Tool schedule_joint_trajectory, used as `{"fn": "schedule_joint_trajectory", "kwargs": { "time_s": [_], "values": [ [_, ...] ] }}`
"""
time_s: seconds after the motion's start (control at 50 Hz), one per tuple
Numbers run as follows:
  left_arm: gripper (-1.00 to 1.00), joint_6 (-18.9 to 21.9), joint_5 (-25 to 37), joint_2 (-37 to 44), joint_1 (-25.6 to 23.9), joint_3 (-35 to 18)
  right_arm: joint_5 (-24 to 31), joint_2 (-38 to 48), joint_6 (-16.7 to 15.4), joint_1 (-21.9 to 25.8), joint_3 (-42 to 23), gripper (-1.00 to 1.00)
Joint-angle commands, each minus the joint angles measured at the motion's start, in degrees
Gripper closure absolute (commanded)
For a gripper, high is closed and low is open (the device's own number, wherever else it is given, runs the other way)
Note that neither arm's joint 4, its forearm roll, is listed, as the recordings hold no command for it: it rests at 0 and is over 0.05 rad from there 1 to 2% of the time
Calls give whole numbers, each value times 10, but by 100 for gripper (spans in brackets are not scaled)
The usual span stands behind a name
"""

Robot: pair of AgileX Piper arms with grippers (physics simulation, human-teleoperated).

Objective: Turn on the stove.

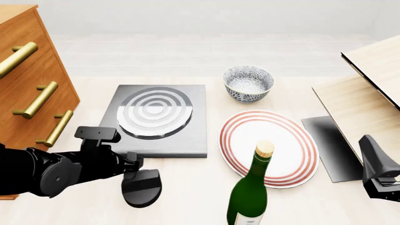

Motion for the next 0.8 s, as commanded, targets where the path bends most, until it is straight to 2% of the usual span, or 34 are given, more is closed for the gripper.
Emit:
{"fn": "schedule_joint_trajectory", "kwargs": {
  "time_s": [0.02,0.44,0.62,0.72,0.8],
  "values": [
    [-100,10,-4,-6,37,21,0,0,0,0,0,-100],
    [-100,5,28,-59,43,26,0,0,0,0,0,-100],
    [-100,2,69,-111,35,19,0,0,0,0,0,-100],
    [-100,20,105,-159,42,6,0,0,0,0,0,-100],
    [-100,18,131,-192,37,-1,0,0,0,0,0,-100]
  ]
}}
